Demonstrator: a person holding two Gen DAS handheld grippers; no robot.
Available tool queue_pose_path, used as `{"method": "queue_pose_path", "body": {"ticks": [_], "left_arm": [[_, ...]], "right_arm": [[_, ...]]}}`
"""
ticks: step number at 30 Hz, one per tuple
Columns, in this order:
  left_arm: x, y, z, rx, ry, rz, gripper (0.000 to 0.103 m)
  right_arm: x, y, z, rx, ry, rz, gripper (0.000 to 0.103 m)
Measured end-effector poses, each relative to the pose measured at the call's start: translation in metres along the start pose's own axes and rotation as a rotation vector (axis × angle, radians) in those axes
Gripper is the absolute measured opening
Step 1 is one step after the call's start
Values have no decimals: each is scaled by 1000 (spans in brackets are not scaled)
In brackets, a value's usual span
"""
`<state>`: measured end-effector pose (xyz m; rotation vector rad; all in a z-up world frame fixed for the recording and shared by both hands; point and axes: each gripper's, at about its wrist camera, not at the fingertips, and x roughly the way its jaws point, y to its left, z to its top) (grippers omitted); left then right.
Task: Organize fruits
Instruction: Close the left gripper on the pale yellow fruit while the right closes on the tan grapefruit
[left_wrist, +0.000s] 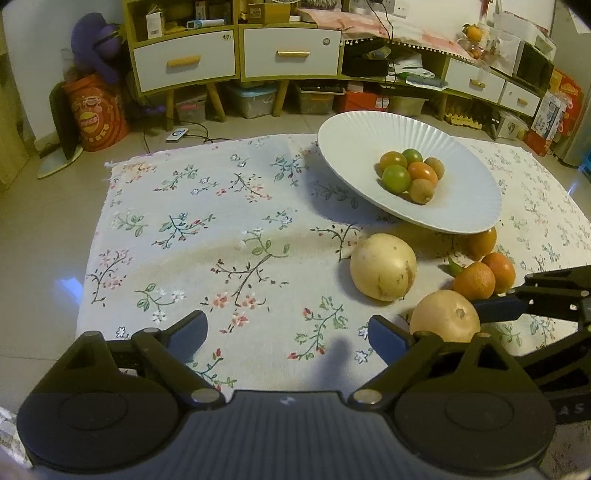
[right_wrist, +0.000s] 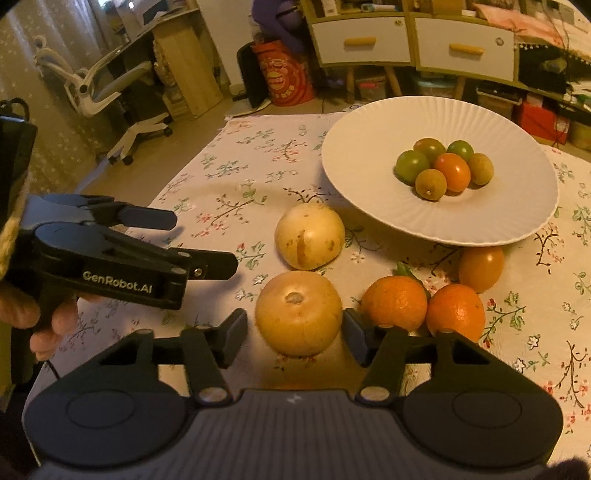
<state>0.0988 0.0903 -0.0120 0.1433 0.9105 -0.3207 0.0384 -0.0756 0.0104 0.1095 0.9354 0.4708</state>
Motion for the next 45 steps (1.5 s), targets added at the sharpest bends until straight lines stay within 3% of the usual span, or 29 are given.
{"method": "queue_pose_path", "body": {"ticks": [17, 22, 27, 31, 45], "left_arm": [[11, -30, 12, 25, -47, -76, 67], [24, -44, 14, 59, -27, -85, 56], [33, -51, 18, 47, -26, -81, 51], [34, -57, 20, 50, -26, -83, 41], [40, -64, 22, 51, -19, -47, 41]], "right_arm": [[-25, -24, -3, 34, 24, -3, 46], [-30, -31, -7, 35, 38, -5, 46], [-33, -36, -11, 29, 50, -14, 46], [-37, -40, -12, 33, 45, -18, 46], [-41, -44, -12, 33, 46, -43, 46]]}}
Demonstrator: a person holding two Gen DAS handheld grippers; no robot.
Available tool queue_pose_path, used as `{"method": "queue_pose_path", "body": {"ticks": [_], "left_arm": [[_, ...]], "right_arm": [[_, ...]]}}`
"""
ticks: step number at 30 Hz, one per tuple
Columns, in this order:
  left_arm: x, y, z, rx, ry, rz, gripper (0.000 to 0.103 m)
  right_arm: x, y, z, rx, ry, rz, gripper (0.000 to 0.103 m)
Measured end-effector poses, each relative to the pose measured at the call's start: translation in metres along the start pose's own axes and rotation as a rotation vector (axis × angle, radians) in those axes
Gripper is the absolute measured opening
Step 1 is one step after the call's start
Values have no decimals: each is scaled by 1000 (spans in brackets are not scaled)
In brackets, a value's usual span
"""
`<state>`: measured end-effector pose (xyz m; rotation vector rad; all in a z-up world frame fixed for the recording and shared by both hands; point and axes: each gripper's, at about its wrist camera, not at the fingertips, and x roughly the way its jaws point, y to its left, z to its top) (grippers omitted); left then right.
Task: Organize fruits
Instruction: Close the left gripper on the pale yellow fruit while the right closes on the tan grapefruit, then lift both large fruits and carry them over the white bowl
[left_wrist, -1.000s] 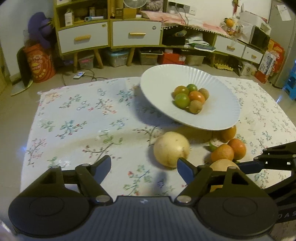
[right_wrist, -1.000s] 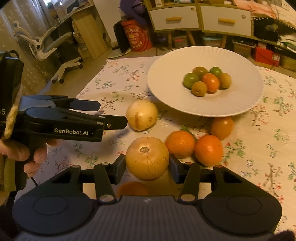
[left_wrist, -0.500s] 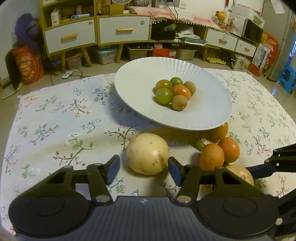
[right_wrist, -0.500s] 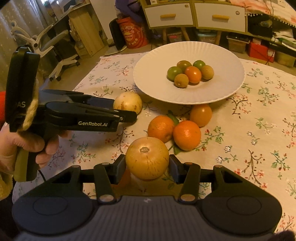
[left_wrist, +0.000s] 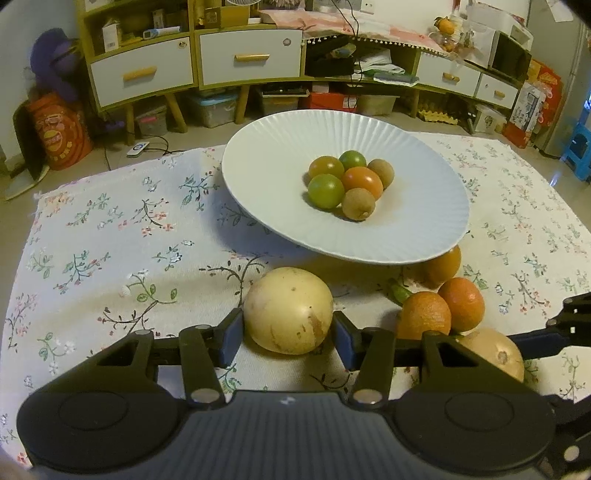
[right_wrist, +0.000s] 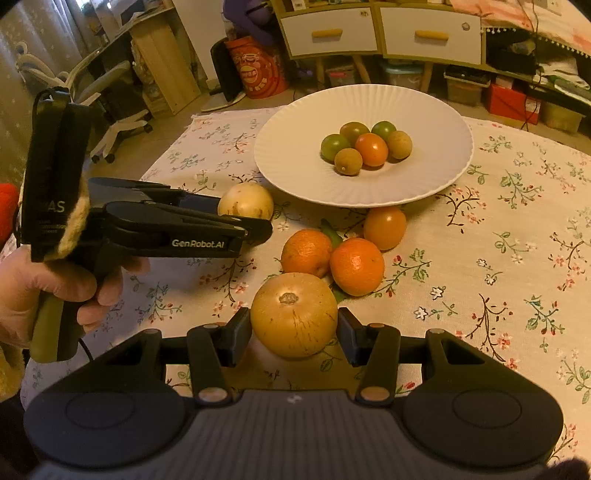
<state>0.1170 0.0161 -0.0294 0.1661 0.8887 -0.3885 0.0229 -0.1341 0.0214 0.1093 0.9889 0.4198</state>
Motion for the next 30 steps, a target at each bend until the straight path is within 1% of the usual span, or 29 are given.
{"method": "queue_pose_path", "body": {"ticks": [9, 17, 24, 30], "left_arm": [[1, -5, 0, 22, -12, 27, 40], [-5, -6, 0, 19, -6, 23, 40], [-11, -5, 1, 4, -4, 28, 40], [-22, 0, 5, -25, -25, 35, 40]], "right_arm": [[0, 1, 1, 1, -3, -6, 46], [-5, 3, 4, 3, -22, -6, 46], [-13, 1, 8, 17, -49, -11, 46], [-20, -5, 15, 41, -82, -17, 46]]}}
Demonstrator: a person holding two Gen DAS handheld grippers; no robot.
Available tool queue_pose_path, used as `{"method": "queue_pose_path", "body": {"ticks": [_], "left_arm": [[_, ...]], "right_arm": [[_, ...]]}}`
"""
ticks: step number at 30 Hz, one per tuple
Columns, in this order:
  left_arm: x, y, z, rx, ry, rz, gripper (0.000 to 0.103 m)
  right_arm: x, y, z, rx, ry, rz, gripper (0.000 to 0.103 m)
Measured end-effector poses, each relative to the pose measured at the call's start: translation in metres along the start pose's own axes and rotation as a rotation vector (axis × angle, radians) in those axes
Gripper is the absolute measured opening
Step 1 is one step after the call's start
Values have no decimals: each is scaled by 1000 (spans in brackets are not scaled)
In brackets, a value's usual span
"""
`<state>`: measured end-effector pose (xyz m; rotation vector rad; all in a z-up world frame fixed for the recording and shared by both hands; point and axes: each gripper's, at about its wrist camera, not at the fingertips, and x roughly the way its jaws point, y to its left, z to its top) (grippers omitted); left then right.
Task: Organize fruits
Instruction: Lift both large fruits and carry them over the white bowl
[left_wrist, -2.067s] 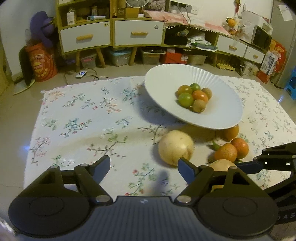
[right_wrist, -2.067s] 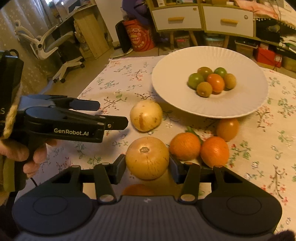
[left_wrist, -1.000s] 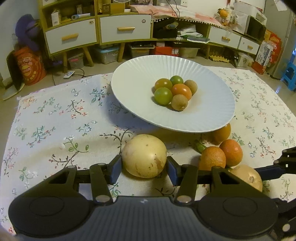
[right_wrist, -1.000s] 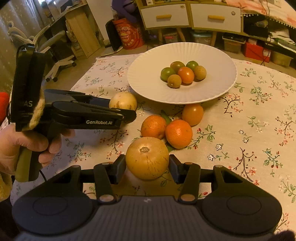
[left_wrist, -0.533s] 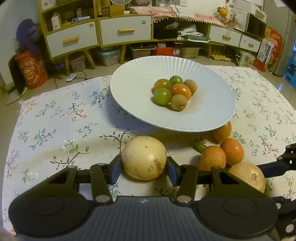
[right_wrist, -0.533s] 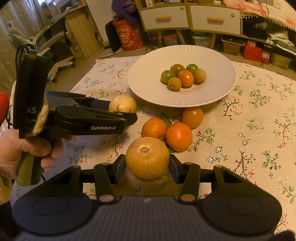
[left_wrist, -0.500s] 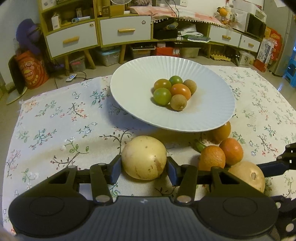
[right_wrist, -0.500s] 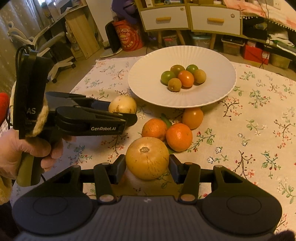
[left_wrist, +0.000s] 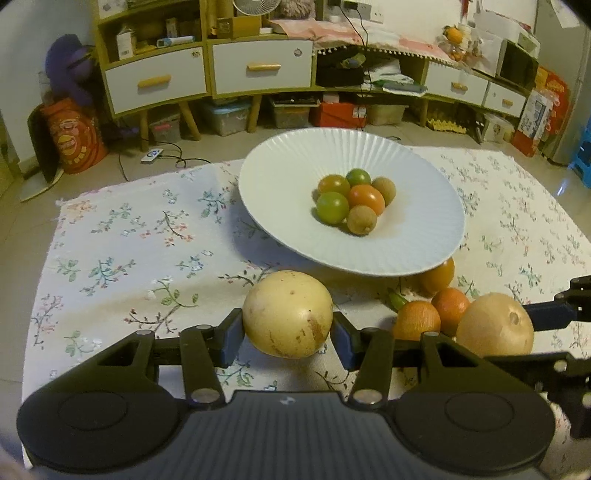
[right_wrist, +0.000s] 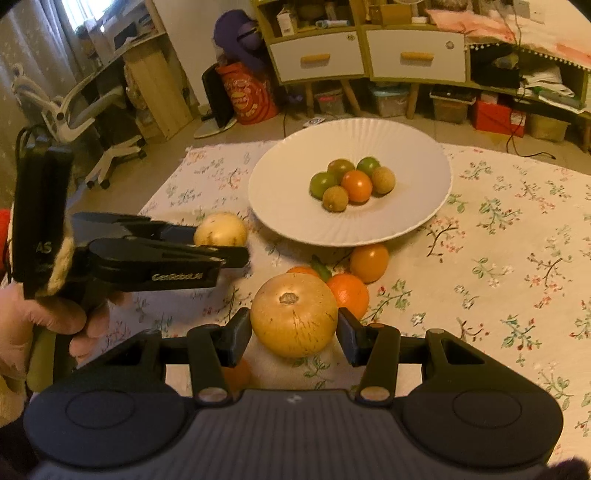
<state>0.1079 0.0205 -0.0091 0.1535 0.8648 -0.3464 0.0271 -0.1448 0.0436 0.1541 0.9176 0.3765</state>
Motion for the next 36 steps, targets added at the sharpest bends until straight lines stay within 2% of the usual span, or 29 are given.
{"method": "queue_pose_path", "body": {"ticks": [8, 14, 20, 26, 36], "left_arm": [[-11, 0, 10, -24, -46, 0, 40], [-13, -4, 16, -1, -75, 18, 40], [-8, -12, 30, 41, -91, 30, 40], [10, -19, 49, 76, -106, 37, 40], [47, -17, 74, 92, -126, 43, 40]], "right_arm": [[-7, -17, 18, 42, -64, -33, 46], [-7, -34, 30, 68, -100, -67, 46], [4, -44, 45, 19, -120, -117, 46], [22, -54, 59, -22, -124, -153, 46], [60, -63, 87, -71, -143, -159, 46]]}}
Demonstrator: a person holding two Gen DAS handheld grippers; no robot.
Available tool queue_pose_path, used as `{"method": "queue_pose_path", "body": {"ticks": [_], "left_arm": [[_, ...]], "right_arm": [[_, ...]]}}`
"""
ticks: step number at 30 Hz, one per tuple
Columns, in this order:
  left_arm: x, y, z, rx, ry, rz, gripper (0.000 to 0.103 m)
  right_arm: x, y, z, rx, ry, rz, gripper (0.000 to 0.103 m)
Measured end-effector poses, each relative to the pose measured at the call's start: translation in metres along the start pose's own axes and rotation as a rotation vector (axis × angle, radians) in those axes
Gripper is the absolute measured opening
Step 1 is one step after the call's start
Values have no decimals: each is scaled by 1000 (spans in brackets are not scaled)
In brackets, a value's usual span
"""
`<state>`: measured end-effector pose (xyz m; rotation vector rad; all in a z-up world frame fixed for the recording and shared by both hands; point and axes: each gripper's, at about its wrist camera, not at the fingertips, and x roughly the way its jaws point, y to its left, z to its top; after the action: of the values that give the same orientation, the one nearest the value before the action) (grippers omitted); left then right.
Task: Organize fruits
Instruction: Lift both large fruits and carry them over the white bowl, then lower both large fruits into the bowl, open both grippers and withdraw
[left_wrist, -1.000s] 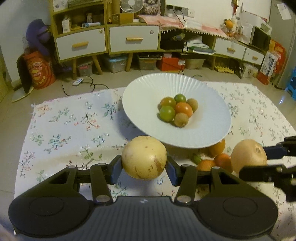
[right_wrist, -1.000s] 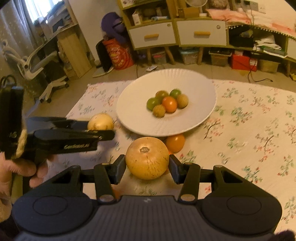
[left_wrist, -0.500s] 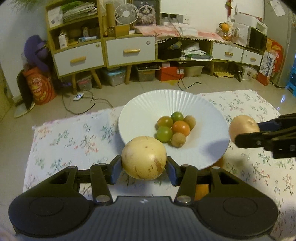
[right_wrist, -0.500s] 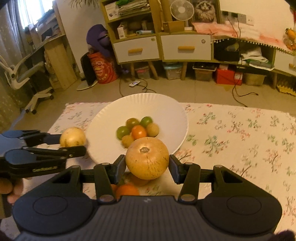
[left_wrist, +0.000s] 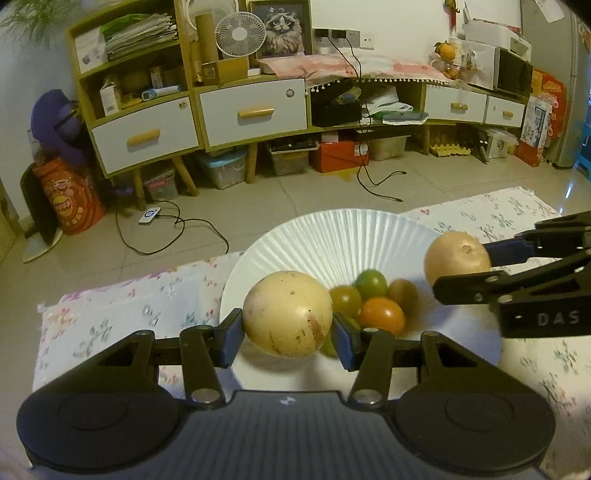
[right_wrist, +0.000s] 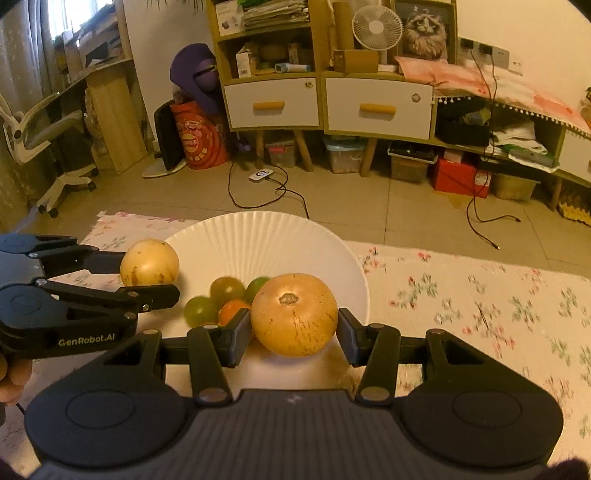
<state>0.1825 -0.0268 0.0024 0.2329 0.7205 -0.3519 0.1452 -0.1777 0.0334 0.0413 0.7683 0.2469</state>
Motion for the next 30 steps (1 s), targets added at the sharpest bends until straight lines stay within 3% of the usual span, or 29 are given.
{"method": "queue_pose_path", "body": {"ticks": [9, 19, 30], "left_arm": [[25, 4, 18, 17, -49, -70, 40], [41, -3, 22, 104, -57, -162, 40], [45, -3, 19, 135, -62, -177, 41]], "right_arm": [[21, -10, 9, -2, -39, 13, 46], [26, -8, 9, -113, -47, 48, 46], [27, -1, 8, -203, -38, 59, 46]]}}
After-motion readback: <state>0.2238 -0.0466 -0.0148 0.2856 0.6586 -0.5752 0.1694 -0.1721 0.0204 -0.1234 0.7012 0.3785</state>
